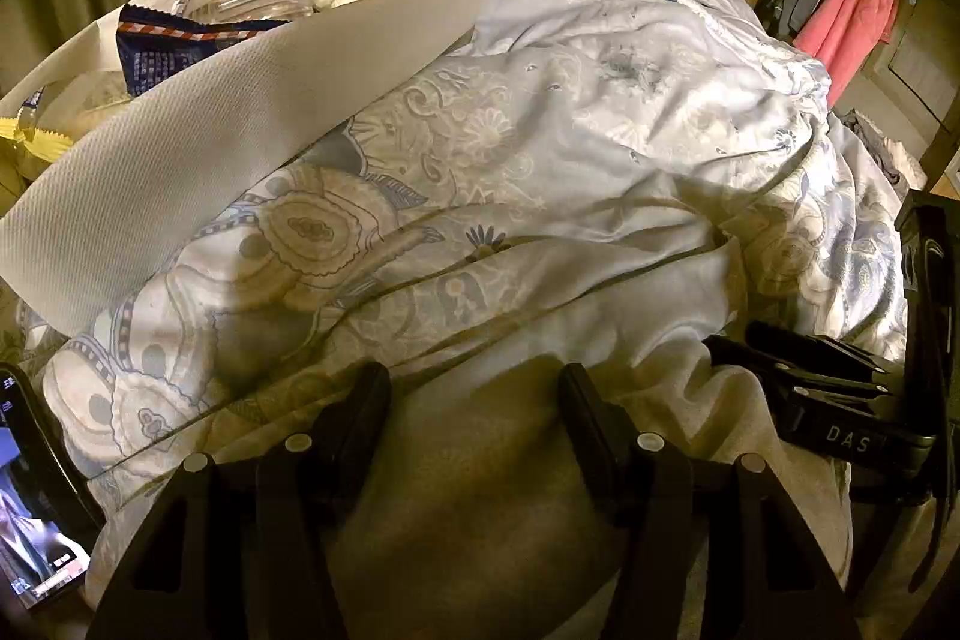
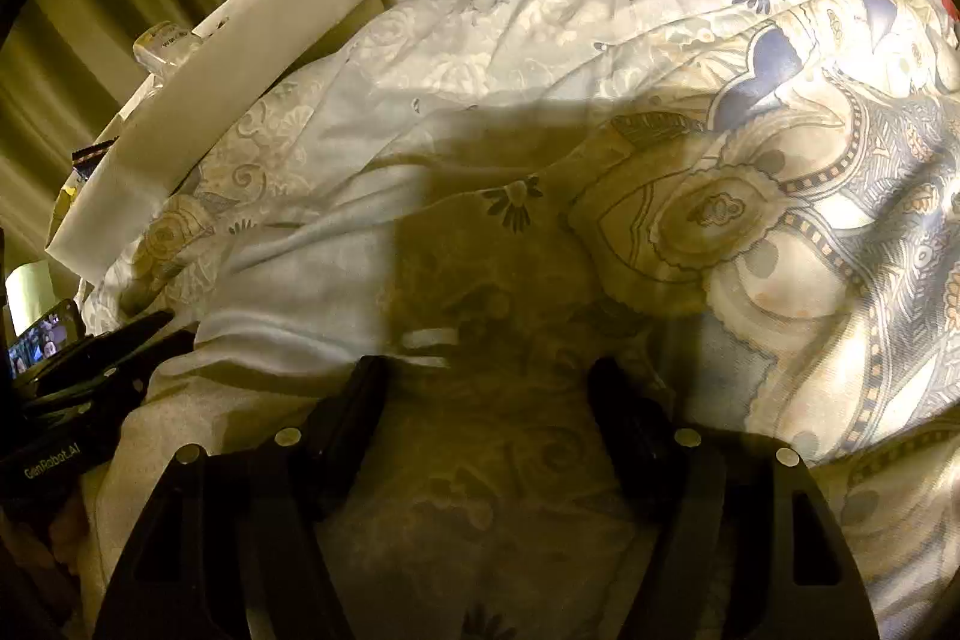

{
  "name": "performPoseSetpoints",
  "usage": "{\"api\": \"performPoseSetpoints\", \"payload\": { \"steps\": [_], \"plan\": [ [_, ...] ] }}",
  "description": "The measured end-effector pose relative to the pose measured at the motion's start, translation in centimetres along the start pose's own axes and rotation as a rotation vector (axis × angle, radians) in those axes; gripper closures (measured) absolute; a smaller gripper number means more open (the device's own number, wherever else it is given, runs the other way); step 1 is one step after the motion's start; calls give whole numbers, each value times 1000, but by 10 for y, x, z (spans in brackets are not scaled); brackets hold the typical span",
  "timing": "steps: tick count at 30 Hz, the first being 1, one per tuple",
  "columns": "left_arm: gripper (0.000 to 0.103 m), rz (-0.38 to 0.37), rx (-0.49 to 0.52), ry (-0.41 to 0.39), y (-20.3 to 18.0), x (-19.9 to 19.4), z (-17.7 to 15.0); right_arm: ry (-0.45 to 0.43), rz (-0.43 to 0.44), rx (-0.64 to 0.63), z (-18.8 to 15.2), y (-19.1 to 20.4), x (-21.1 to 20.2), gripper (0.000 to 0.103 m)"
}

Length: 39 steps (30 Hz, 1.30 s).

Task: Organize objects

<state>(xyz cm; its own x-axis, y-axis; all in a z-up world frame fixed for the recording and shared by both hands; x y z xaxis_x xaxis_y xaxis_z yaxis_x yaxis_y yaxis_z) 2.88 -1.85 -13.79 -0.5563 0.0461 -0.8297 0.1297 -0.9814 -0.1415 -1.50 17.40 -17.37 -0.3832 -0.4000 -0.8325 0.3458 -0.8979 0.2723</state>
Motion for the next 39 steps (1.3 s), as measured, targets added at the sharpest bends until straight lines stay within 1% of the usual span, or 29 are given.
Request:
{"api": "performPoseSetpoints", "payload": {
  "steps": [22, 39],
  "plan": [
    [47, 0, 0, 1, 0, 1, 0, 3, 0, 3, -2, 8, 7, 33],
    [47, -1, 3, 1, 1, 1, -1, 3, 0, 2, 5, 10, 12, 33]
  ]
}}
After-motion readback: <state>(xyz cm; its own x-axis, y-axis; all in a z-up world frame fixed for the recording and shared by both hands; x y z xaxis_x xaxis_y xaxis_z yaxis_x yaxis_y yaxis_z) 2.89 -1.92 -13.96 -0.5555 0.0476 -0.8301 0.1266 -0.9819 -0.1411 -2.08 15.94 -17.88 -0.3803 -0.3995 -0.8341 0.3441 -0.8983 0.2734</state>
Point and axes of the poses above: each gripper's, at about its wrist camera, not at the fingertips, and x roughly the way its jaws point, y to its left, z to its top, the point moved 4 cm from there along x, roughly the way its jaws point, and after that the axes turned 2 degrees about x, right-handed, at the moved point
